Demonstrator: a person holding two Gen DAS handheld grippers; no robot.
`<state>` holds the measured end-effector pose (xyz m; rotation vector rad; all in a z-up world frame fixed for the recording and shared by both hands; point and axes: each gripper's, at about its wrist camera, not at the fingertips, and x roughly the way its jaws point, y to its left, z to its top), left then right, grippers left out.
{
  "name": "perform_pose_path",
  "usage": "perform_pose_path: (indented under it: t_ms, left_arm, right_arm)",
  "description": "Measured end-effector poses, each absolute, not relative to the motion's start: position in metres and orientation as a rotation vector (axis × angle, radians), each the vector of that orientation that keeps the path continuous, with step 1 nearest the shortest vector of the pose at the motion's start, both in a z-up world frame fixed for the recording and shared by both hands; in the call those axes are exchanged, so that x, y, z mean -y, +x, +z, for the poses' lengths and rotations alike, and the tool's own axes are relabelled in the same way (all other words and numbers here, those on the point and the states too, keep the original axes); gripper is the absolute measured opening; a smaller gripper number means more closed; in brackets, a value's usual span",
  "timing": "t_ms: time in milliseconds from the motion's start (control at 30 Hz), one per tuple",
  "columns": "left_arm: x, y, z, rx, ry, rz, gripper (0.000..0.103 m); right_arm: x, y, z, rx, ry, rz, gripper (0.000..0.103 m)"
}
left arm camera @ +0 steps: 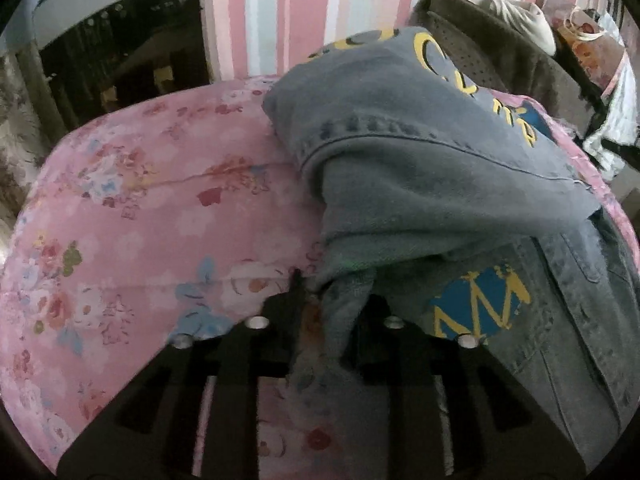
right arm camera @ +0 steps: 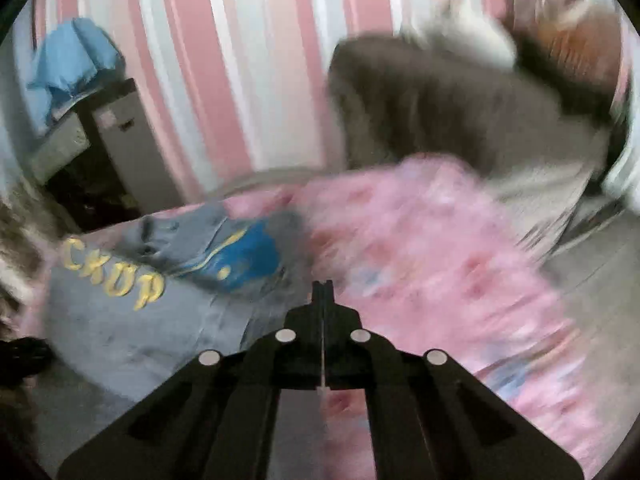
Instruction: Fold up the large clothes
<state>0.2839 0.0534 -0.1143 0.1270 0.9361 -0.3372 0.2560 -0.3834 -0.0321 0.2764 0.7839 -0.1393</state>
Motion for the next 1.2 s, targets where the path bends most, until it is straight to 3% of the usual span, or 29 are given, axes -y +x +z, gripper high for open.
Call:
perform_pose_path:
  t_ms: [133, 167, 233, 333, 400, 467, 500, 733, 967, 1200]
  left_arm:
    - [-0.057, 0.279, -0.104, -0.903, 0.129, -0.334, 0.07]
    - [-0.058, 0.275, -0.097, -0.883, 0.127, -0.34, 0.075]
    - [-0.057, 0.265, -0.082, -0.842, 0.134, -0.35, 0.086]
    - [-0.061, 0.263, -0.058, -0.794, 0.132, -0.352, 0.096]
    - [-0.065, 0.272, -0.048, -0.779, 0.117, -0.347, 0.098]
    - [-0.068, 0.29, -0.04, -0.773, 0.1, -0.325, 0.098]
    - [-0.069, 0.3, -0.039, -0.777, 0.089, -0.327, 0.098]
    - [-0.07, 0.347, -0.044, -0.822, -0.045, -0.332, 0.098]
    - [-0.049, 0.356, -0.061, -0.865, -0.022, -0.367, 0.098]
    - [-0.015, 0.363, -0.053, -0.854, 0.001, -0.393, 0.098]
  right_arm:
    - [0.37, 0.266, -0.055, -0.84, 0.392, 0.003, 0.007]
    - [0.366, 0.271, -0.057, -0.849, 0.408, 0.029, 0.01]
    - [0.352, 0.278, -0.066, -0.877, 0.423, 0.064, 0.044]
    - [0.331, 0.29, -0.08, -0.943, 0.443, 0.116, 0.045]
    - [0.313, 0.296, -0.086, -0.975, 0.419, 0.134, 0.044]
    - [0.299, 0.301, -0.089, -0.997, 0.353, 0.126, 0.008]
    - [0.286, 0.302, -0.086, -0.979, 0.262, 0.114, 0.004]
    - [0.274, 0.267, -0.002, -0.56, -0.276, -0.346, 0.003]
    - [0.34, 0.275, -0.047, -0.751, -0.1, -0.402, 0.003]
    - [0.336, 0.269, -0.062, -0.777, -0.077, -0.353, 0.003]
